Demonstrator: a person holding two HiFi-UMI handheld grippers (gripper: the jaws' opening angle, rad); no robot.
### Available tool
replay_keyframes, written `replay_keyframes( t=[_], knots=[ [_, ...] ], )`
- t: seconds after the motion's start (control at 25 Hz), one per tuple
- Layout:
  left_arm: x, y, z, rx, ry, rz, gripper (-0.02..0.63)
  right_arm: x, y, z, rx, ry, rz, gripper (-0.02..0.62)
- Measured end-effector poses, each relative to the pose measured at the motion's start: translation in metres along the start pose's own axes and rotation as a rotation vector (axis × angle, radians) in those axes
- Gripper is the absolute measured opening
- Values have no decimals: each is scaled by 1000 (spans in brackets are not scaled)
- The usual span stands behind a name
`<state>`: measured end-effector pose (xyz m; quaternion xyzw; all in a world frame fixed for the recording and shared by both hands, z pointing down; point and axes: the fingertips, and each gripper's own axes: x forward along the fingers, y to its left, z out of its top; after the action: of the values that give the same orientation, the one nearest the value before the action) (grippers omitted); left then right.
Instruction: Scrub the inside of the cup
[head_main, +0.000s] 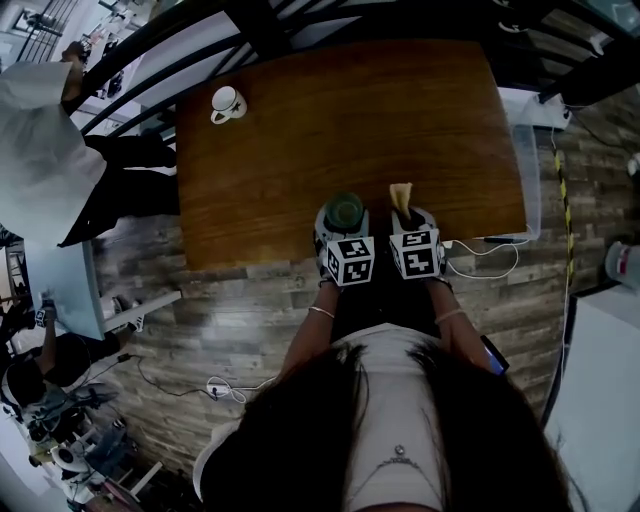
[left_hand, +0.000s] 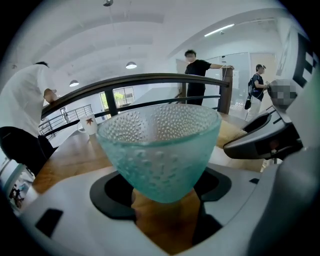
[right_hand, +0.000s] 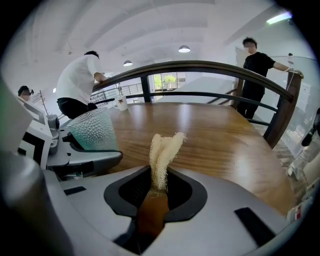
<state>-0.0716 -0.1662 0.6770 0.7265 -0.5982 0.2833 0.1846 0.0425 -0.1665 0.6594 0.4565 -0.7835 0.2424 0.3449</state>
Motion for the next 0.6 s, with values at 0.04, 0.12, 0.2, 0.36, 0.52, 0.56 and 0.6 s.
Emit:
replay_keyframes(
  t=[0.04,0.12,0.2,0.36,0.52,0.56,0.6],
  knots=[
    [0,-1,2,-3,-3,-5,353,-1,-1,1,0,-2,1,95],
    [-1,1,6,-3,-7,-13,353,-1,0,5,2,-9,3,95],
    [-4,2,8,0,-12,-19,353,-3,2,8,3,-19,6,95],
    [-12,1,13,10,-21,-31,353,-11,3,17,0,-53,6,95],
    [-20,0,18,24,-30,-42,353,-20,4,24,-4,-76,5,95],
    [-22,-1,20,26,-32,-45,353,-22,4,25,-4,-83,3,95],
    [-24,-1,21,28,-35,-47,353,-24,4,27,-4,-89,2,95]
  ],
)
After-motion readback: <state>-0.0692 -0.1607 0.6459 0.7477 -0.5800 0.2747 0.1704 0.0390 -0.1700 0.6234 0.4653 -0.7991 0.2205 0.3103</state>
